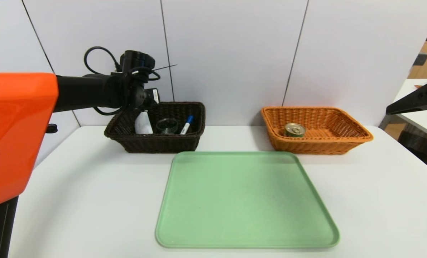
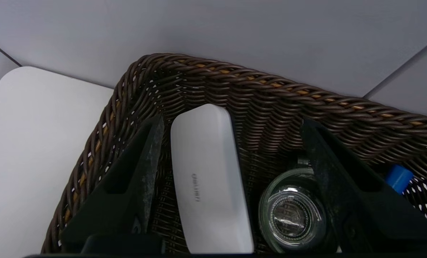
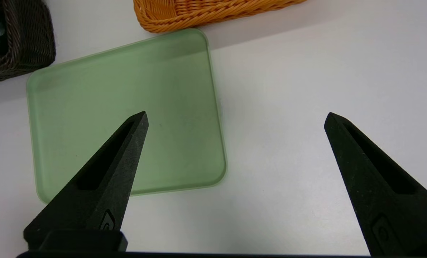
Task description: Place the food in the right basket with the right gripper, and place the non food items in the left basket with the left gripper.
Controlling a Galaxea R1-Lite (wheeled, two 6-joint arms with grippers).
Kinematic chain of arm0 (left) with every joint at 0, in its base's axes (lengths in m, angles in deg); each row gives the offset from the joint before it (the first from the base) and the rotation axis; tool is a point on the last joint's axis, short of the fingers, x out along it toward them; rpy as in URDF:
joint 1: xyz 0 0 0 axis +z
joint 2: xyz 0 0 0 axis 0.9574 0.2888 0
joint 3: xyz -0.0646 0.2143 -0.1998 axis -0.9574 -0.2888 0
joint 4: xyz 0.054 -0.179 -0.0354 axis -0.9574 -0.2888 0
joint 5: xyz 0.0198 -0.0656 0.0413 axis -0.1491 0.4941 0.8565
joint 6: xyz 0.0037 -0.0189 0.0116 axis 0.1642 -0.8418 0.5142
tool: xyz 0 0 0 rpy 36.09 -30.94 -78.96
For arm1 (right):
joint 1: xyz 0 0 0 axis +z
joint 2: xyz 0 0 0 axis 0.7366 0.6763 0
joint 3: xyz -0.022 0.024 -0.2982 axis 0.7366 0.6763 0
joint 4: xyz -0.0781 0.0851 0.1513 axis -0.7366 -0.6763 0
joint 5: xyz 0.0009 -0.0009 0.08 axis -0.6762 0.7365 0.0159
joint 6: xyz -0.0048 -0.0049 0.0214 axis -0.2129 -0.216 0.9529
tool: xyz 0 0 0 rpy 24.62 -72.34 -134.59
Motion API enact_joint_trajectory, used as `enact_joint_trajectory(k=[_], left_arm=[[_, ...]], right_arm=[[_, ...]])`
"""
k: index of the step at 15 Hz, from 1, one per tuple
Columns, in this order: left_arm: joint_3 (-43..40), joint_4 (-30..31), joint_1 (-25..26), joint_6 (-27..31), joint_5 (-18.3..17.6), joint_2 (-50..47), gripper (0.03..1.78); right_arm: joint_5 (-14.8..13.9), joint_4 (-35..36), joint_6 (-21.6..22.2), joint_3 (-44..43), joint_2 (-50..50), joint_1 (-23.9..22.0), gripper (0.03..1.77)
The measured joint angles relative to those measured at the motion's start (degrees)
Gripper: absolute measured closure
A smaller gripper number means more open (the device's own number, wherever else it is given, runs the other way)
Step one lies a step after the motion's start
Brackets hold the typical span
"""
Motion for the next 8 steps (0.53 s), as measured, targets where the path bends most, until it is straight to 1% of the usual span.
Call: enact_joint_trajectory(k=[3, 5, 6, 8], left_arm=[[0.23, -0.15, 0.18, 1.73, -0.1, -1.3, 0.33], [0.3, -0.15, 0.13, 4.27, -1.89, -4.39, 0.28], [0.0, -0.48, 0.11, 5.56, -3.46, -6.64, 0.26], [-2.34, -2.99, 0.0, 8.74, -7.79, -13.02, 0.23]], right_arm=[[-0.13, 0.02, -0.46, 0.02, -0.13, -0.07, 0.1], [-0.18, 0.11, -1.57, -0.04, -0.68, -0.4, 0.1], [-0.18, 0.09, -3.11, -0.13, -1.23, -0.49, 0.1], [-0.16, -0.52, -9.12, 0.52, -3.25, -0.52, 0.1]])
